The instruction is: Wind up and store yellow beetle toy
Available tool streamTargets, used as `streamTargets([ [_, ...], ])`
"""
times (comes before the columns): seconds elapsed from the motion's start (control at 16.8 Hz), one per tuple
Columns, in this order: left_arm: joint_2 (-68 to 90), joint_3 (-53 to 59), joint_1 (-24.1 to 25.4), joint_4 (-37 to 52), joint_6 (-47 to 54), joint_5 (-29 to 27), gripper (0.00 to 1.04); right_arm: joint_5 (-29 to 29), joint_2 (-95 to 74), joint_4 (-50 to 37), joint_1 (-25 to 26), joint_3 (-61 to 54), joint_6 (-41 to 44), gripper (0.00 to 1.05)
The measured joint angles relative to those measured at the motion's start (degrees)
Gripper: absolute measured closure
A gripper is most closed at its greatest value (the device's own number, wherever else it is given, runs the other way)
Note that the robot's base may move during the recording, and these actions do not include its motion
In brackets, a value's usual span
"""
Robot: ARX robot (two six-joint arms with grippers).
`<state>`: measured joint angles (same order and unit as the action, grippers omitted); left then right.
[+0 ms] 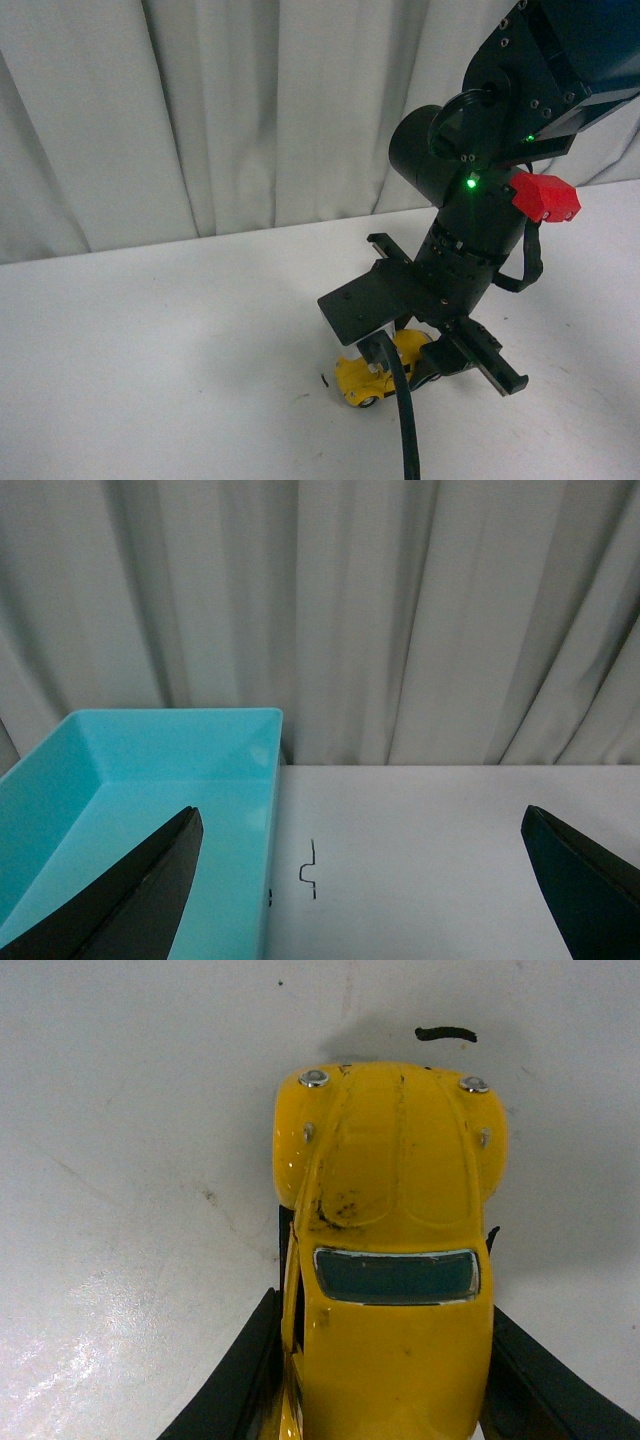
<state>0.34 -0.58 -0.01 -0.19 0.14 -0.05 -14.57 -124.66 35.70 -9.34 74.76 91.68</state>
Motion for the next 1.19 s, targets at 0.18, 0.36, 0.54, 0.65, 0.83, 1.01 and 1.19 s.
streamTargets([
  [0.18, 0.0, 0.0, 0.0, 0.0, 0.0, 0.0, 0.07, -0.2, 0.0, -0.3, 0.3, 0.0, -0.6, 0.62],
  [0.36, 0.0, 0.0, 0.0, 0.0, 0.0, 0.0, 0.07, 0.3, -0.1, -0.8, 0.4, 0.0, 0.1, 0.62],
  [0.54, 0.0, 0.0, 0.0, 0.0, 0.0, 0.0, 0.07, 0.9, -0.2, -2.2, 0.7, -0.5, 3.1, 0.62],
  [0.65, 0.0, 0.0, 0.0, 0.0, 0.0, 0.0, 0.07, 0.9, -0.4, -2.9, 1.1, -0.7, 5.0, 0.62],
  [0.83, 0.0, 0.0, 0.0, 0.0, 0.0, 0.0, 0.07, 0.6, -0.3, -4.4, 1.2, -1.6, 5.7, 0.62],
  [1.01, 0.0, 0.0, 0.0, 0.0, 0.0, 0.0, 0.07, 0.0, 0.3, -6.0, 1.7, -2.9, 3.7, 0.62],
  [1.19, 0.0, 0.0, 0.0, 0.0, 0.0, 0.0, 0.07, -0.7, 0.3, -7.4, 2.1, -3.5, -2.8, 0.62],
])
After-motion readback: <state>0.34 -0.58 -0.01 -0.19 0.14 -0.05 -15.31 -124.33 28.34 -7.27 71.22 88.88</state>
